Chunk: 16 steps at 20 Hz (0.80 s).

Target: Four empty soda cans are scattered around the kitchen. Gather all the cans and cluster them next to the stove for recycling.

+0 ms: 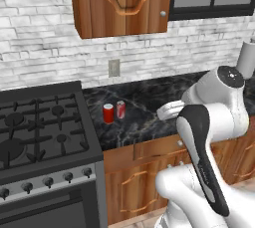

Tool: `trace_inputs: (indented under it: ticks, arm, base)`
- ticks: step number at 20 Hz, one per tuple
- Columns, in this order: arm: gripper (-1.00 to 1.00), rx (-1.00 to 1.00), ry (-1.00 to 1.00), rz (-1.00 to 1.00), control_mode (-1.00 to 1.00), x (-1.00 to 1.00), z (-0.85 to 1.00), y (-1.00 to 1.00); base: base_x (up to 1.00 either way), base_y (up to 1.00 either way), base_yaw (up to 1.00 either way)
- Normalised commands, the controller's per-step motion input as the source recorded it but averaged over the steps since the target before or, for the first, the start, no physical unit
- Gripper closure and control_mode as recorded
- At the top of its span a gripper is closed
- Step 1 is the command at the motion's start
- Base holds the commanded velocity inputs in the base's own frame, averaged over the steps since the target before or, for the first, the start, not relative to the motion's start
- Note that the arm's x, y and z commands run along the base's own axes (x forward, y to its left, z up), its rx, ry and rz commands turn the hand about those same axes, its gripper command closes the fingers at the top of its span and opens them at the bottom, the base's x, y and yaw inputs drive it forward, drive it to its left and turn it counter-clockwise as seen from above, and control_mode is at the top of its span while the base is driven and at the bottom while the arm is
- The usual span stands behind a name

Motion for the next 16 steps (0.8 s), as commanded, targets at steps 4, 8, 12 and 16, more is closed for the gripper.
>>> trace_inputs:
  ticks: [4, 8, 12, 16]
  arm:
    - [-1.00, 0.00, 0.00, 0.00, 1.00, -0.21, 0.04, -0.01]
    - [-1.00, 0.00, 0.00, 0.00, 1.00, 0.00, 0.00, 0.00]
    - [-1.00, 0.00, 0.00, 0.00, 1.00, 0.00, 0.00, 0.00]
    - [-1.00, 0.00, 0.00, 0.00, 1.00, 0.00, 0.00, 0.00]
  base:
    - [-0.66, -0.12, -0.02]
    - [-0.78, -0.26, -0.24]
    - [-0.43, -0.23, -0.37]
    - [-0.29, -0.22, -0.47]
